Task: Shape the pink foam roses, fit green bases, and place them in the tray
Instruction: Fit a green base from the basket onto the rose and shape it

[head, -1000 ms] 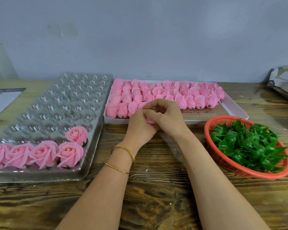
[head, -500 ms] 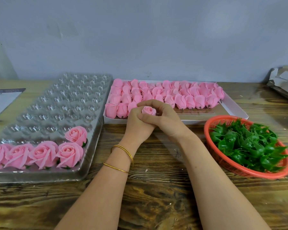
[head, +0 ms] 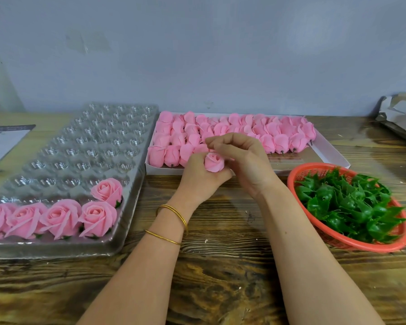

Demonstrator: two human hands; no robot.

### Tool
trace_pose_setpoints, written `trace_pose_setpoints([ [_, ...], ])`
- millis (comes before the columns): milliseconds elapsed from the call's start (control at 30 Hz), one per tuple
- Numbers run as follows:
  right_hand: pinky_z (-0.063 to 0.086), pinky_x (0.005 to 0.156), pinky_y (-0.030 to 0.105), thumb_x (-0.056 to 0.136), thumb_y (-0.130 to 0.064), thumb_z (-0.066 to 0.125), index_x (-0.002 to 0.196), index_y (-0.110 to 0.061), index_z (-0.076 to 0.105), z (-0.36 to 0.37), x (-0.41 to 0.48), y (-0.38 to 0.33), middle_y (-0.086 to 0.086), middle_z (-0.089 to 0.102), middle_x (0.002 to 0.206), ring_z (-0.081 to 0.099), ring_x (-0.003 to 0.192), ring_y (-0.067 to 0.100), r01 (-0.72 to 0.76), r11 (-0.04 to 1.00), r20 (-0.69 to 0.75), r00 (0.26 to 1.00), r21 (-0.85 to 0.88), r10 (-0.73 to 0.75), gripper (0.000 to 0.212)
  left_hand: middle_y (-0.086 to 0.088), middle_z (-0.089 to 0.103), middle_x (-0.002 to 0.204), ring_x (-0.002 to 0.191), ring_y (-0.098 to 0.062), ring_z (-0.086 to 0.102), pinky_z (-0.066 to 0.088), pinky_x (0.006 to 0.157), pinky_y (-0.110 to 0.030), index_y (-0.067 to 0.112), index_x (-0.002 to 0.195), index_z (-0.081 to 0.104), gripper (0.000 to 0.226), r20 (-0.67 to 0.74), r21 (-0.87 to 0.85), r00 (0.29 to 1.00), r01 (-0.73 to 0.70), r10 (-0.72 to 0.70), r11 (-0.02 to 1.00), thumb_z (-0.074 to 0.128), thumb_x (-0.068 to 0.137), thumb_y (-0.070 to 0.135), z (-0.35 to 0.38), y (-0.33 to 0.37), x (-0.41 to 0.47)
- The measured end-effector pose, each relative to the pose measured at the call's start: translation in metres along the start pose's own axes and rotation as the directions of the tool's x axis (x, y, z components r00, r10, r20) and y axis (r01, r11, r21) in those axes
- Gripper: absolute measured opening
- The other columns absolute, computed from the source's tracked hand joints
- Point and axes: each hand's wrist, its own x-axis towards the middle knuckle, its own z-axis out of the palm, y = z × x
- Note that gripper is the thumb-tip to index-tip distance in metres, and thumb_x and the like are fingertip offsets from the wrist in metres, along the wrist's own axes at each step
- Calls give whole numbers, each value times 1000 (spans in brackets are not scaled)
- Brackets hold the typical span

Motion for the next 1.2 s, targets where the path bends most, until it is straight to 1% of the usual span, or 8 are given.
trace_pose_setpoints([
  [267, 51, 89, 33, 67, -4, 62, 66, -13, 70, 1, -2, 1, 8, 73, 89, 67, 99, 21, 35, 997, 72, 997, -73, -29, 12, -15, 72, 86, 81, -17, 68, 54, 72, -35, 7, 91, 70, 15, 25, 12, 1000, -4, 3, 1000, 74, 77, 4, 0, 1, -1],
  [467, 52, 88, 30, 68, -5, 61, 68, -13, 68, 1, -2, 3, 8, 73, 89, 68, 99, 21, 46, 989, 106, 994, -137, -32, 10, -11, 73, 88, 81, -9, 67, 54, 72, -24, 28, 81, 65, 27, 61, 0, 998, -16, 16, 1000, 75, 78, 3, 1, 4, -3],
  [600, 52, 86, 29, 66, -8, 64, 66, -15, 68, 2, -2, 3, 7, 72, 89, 67, 92, 18, 48, 984, 143, 989, -174, -22, 8, -9, 73, 89, 84, -9, 68, 56, 71, -22, 14, 85, 71, 19, 65, 0, 997, -40, 40, 999, 74, 76, -2, 3, 3, -1],
  [767, 54, 89, 32, 68, -8, 67, 74, -13, 70, 5, -3, 4, 15, 72, 93, 67, 90, 19, 58, 978, 149, 988, -199, -28, 9, 14, 58, 54, 55, 1, 57, 44, 53, -15, 20, 62, 64, 25, 86, -106, 996, 43, -34, 993, 68, 75, -1, 5, -1, 2],
  [900, 52, 85, 22, 67, -8, 72, 78, -16, 73, 5, -4, 5, 3, 73, 91, 68, 93, 13, 41, 986, 151, 988, -164, -16, 13, 3, 47, 53, 51, -12, 46, 34, 44, -22, 18, 66, 60, 3, 64, -169, 992, 117, -107, 979, 61, 66, 15, 6, -1, 3],
  [1000, 52, 82, 19, 72, -2, 76, 82, -18, 75, 7, -5, 6, 1, 74, 93, 68, 94, 10, 29, 992, 153, 988, -123, -9, 19, -4, 40, 54, 47, -16, 37, 26, 41, -19, 13, 71, 60, 7, 54, -282, 988, 151, -142, 947, 58, 66, 10, 6, -3, 5],
  [1067, 53, 81, 19, 78, 4, 74, 87, -16, 76, 8, -6, 5, 0, 74, 92, 68, 93, 9, 26, 994, 147, 989, -108, -10, 22, -8, 42, 61, 56, -22, 39, 26, 44, -22, 15, 69, 63, 10, 44, -296, 990, 142, -135, 945, 56, 68, 8, 6, -3, 6],
  [1200, 52, 78, 15, 83, 5, 68, 104, -9, 73, 10, -8, 2, 1, 74, 96, 68, 95, 5, 3, 996, 171, 985, -92, 12, 26, -3, 46, 58, 60, -20, 43, 28, 46, -23, 25, 58, 65, 20, 26, -284, 992, 124, -121, 951, 54, 67, 12, 5, -6, 7],
])
